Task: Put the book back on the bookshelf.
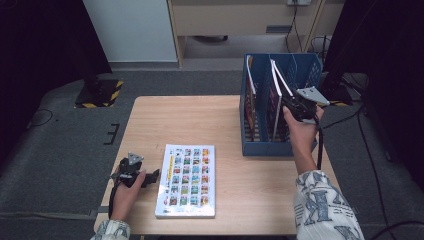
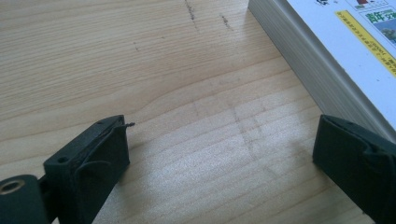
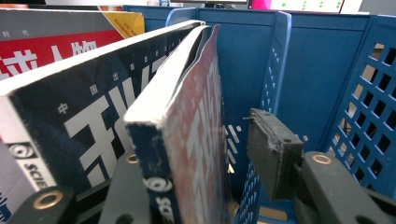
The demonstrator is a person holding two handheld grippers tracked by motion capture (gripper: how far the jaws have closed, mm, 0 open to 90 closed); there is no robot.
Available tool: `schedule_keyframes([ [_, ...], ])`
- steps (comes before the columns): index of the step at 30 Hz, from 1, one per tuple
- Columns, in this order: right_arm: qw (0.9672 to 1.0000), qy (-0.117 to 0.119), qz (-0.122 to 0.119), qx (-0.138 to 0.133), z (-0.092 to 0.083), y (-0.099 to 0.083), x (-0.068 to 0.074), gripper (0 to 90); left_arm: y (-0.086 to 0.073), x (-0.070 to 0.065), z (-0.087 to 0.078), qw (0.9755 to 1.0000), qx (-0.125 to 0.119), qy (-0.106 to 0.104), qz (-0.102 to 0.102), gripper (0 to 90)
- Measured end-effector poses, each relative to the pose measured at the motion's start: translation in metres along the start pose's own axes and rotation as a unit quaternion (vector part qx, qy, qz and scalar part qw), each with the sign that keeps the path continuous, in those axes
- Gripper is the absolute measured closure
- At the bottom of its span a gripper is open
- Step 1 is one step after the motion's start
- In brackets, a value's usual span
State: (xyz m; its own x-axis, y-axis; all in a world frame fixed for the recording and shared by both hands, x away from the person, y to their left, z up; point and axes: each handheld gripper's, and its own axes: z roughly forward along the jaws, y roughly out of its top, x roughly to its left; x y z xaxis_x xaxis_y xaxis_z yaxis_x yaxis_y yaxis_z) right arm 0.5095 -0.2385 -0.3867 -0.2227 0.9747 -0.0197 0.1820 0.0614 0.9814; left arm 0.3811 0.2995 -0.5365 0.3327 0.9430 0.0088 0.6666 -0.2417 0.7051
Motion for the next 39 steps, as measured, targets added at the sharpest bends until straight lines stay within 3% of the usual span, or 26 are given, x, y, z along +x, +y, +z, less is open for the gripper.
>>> schedule_keyframes([
  [9, 1.0, 0.0, 0.0, 0.005, -0.005, 0.002, -0.003, 45.9, 0.0, 0.0, 0.0, 1.0, 0.0, 0.0, 0.0, 2.7],
  [22, 0.9998, 0.013, 0.007, 0.015, -0.014, -0.001, -0.003, 40.6, 0.0, 0.0, 0.0, 1.0, 0.0, 0.0, 0.0, 2.7],
  [39, 0.9985, 0.039, 0.018, 0.034, -0.042, -0.013, -0.002, 33.5, 0.0, 0.0, 0.0, 1.0, 0.001, 0.001, 0.0, 2.7],
])
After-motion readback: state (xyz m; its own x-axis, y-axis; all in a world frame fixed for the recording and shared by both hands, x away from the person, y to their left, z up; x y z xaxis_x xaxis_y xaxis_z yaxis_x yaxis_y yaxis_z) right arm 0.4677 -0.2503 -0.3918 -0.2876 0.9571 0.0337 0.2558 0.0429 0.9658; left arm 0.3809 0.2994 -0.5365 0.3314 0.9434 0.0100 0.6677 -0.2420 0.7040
